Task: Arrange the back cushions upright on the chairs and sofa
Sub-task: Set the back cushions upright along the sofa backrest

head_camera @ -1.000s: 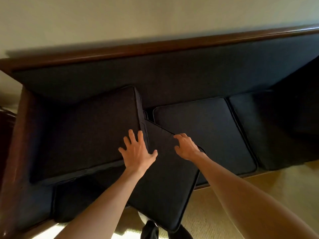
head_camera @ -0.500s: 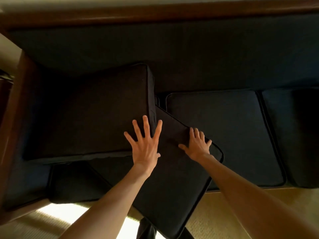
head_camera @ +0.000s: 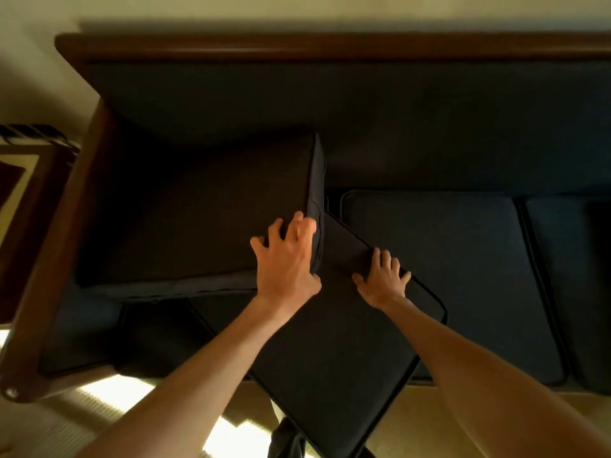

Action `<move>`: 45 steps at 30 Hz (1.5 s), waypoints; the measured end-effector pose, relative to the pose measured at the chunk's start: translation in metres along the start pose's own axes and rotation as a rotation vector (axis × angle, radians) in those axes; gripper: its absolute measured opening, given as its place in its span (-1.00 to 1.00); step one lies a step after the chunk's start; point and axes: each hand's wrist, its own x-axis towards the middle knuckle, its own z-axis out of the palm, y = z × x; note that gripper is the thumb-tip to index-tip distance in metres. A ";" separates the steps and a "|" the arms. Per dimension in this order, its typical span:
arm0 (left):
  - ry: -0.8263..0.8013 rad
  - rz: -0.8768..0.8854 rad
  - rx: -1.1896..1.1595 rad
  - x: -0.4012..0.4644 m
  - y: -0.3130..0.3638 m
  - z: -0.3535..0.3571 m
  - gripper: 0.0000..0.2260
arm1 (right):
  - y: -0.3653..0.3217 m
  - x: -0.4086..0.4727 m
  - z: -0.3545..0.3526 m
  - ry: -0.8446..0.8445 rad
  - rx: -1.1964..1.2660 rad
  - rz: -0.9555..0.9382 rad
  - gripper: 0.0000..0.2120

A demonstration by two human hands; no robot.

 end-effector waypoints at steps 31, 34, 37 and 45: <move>0.164 0.144 -0.094 -0.001 0.115 0.019 -0.21 | 0.184 0.026 -0.106 0.235 0.154 0.432 -0.68; 0.080 0.150 -0.039 0.000 0.128 0.034 -0.16 | 0.165 0.024 -0.110 0.103 0.185 0.255 -0.61; 0.027 0.165 -0.013 -0.001 0.132 0.053 -0.15 | 0.092 0.007 -0.110 -0.122 0.594 0.075 -0.58; -0.031 0.356 -0.357 0.006 0.066 0.071 -0.35 | 0.028 0.004 -0.082 -0.339 1.074 0.248 -0.28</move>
